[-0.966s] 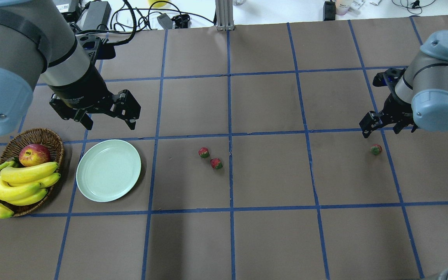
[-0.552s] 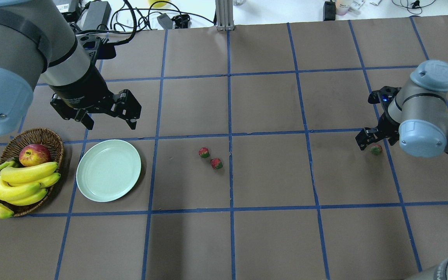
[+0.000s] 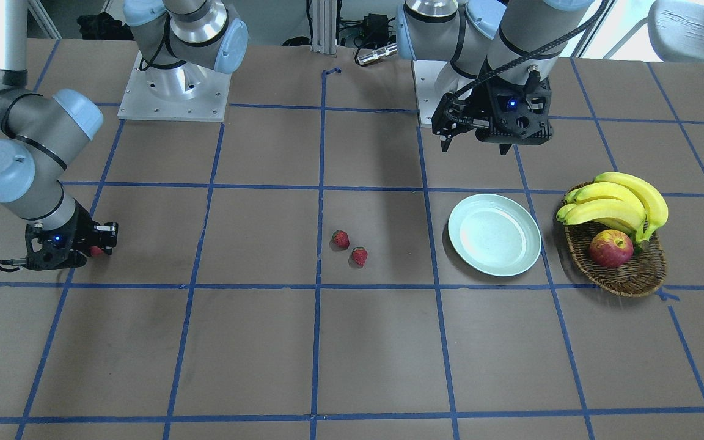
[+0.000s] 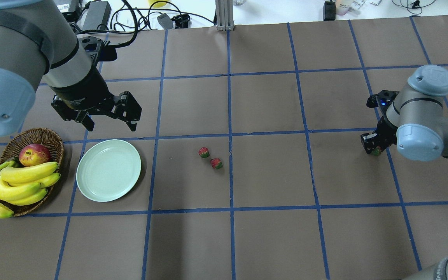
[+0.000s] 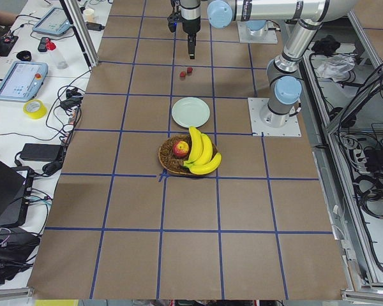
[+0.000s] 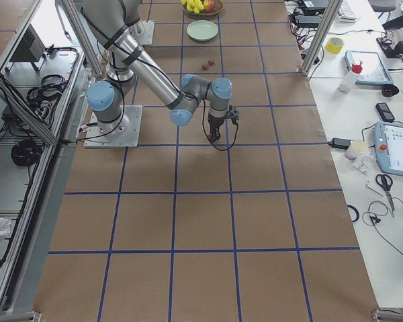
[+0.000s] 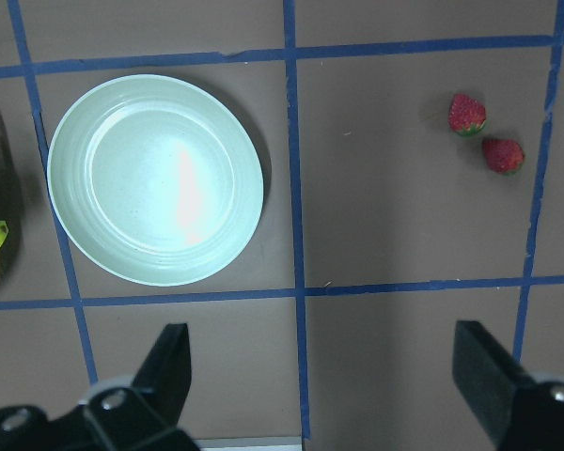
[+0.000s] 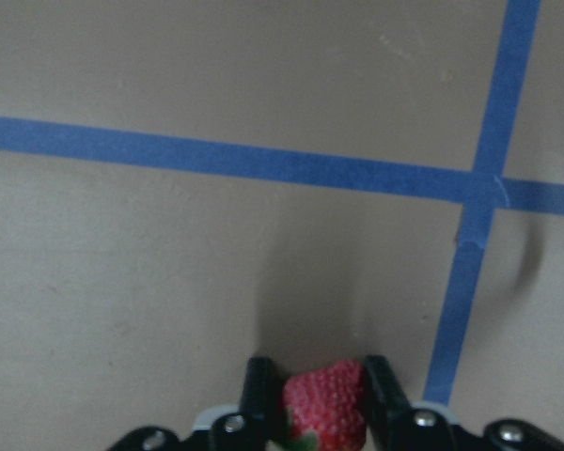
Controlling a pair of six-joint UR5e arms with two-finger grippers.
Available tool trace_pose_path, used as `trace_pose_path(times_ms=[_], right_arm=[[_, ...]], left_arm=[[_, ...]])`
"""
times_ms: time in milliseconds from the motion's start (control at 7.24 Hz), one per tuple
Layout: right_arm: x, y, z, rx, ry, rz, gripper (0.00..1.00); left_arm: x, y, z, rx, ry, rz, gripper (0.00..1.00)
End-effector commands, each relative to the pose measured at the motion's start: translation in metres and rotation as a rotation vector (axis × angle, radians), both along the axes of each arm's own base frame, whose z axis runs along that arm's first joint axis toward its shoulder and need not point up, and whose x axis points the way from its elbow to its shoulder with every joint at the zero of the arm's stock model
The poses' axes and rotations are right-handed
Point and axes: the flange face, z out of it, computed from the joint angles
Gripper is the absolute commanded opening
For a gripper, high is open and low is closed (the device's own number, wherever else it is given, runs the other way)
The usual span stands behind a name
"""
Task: Collect all strawberries into plate
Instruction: 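Reach the right gripper to the last strawberry and grasp it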
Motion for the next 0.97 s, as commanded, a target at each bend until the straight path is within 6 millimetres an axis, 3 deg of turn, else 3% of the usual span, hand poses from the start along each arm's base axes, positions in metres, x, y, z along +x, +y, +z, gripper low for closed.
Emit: trace_pose_path(times_ms=[0,276,690,828], right_arm=[[0.002,0.006,-0.005,0.027,-0.007,0.003,0.16],[0.011,-0.005,0.014,0.054,0.004,-0.004,0.15],[0.141,-0.012,0.035,0.017,0.032,-0.091,0.16],[0.185,-0.007,0.034,0.012,-0.010,-0.128,0.16]], left_arm=[[0.000,0.000,0.001,-0.002,0.000,-0.002,1.00],[0.000,0.000,0.001,-0.002,0.001,-0.002,1.00],[0.000,0.000,0.001,-0.004,0.001,-0.002,1.00],[-0.001,0.000,0.001,-0.004,0.003,-0.003,1.00]])
